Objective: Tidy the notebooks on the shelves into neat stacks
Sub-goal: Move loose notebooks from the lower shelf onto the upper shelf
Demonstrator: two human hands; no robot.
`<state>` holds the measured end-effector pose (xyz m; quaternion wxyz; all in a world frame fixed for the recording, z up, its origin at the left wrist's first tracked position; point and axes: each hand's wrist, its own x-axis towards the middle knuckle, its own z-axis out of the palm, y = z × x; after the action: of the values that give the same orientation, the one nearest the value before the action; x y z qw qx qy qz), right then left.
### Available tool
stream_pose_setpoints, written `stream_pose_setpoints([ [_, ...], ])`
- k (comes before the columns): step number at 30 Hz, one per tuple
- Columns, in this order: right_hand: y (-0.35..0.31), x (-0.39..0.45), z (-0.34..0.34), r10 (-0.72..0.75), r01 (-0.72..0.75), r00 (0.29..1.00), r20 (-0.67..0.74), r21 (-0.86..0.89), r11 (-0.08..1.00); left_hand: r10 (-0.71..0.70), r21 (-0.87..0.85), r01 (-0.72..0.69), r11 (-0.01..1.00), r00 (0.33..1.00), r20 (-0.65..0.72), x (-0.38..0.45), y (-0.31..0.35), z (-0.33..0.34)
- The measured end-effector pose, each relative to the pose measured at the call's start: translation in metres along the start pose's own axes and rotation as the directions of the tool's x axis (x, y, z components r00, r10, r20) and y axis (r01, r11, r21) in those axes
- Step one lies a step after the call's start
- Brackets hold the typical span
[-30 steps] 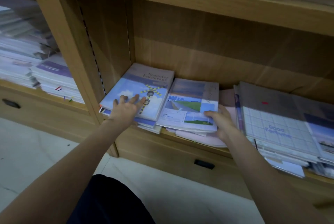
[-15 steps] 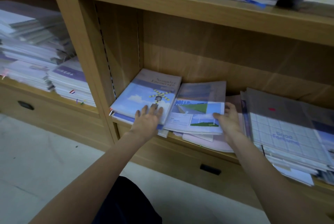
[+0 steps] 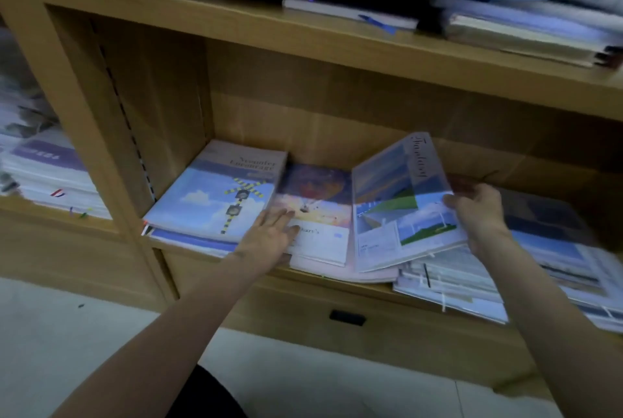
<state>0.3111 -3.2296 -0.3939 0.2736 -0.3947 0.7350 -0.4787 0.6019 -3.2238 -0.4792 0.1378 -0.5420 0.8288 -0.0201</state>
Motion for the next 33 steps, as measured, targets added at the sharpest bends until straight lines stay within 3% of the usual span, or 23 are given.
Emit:
stream_pose_setpoints([
  [4,0.013,0.003,-0.029,0.048,-0.046,0.997,-0.068,0.024,0.999,0.058,-0.027,-0.057,0.998,0.996,0.068,0.014,-0.002,-0.010],
  [7,0.021,0.007,-0.036,0.060,-0.060,0.997,-0.050,0.019,0.998,0.126,0.079,-0.131,0.988,0.990,0.056,0.012,-0.006,-0.015],
  [11,0.016,0.010,-0.032,0.027,-0.029,0.999,-0.041,-0.055,0.998,0.133,0.156,-0.095,0.983,0.958,-0.254,0.008,-0.003,-0.003],
  [12,0.016,0.009,-0.029,0.012,-0.015,0.999,-0.032,-0.074,0.997,0.107,0.102,-0.075,0.992,0.927,-0.361,0.009,-0.003,0.000],
  [14,0.016,0.001,-0.020,-0.027,0.026,1.000,-0.012,-0.122,0.992,-0.002,-0.033,-0.014,0.999,0.894,-0.449,0.011,-0.005,-0.003],
  [17,0.023,-0.010,0.001,-0.070,0.073,0.997,0.024,-0.188,0.979,-0.209,-0.275,0.125,0.953,0.931,-0.301,0.012,-0.005,-0.007],
  [19,0.025,-0.018,0.019,-0.081,0.098,0.994,0.077,-0.248,0.964,-0.207,-0.404,0.063,0.913,0.923,-0.325,0.011,-0.009,-0.003],
  [24,0.039,-0.024,0.057,-0.047,0.149,0.962,0.270,-0.374,0.915,-0.228,-0.504,0.007,0.863,0.898,-0.377,0.002,-0.019,-0.012],
  [27,0.042,-0.025,0.066,0.034,0.252,0.888,0.459,-0.546,0.799,-0.189,-0.437,0.029,0.899,0.926,-0.328,-0.004,-0.017,-0.012],
  [30,0.047,-0.042,0.070,0.090,0.398,0.792,0.604,-0.622,0.674,-0.158,-0.199,0.113,0.973,0.961,-0.226,0.001,0.000,-0.006],
  [31,0.052,-0.050,0.072,0.129,0.421,0.758,0.639,-0.631,0.652,-0.138,-0.118,0.113,0.987,0.963,-0.231,0.003,0.007,-0.001],
  [33,0.066,-0.064,0.074,0.144,0.457,0.740,0.657,-0.649,0.609,-0.033,0.015,0.042,0.999,0.917,-0.397,0.008,0.017,0.019],
])
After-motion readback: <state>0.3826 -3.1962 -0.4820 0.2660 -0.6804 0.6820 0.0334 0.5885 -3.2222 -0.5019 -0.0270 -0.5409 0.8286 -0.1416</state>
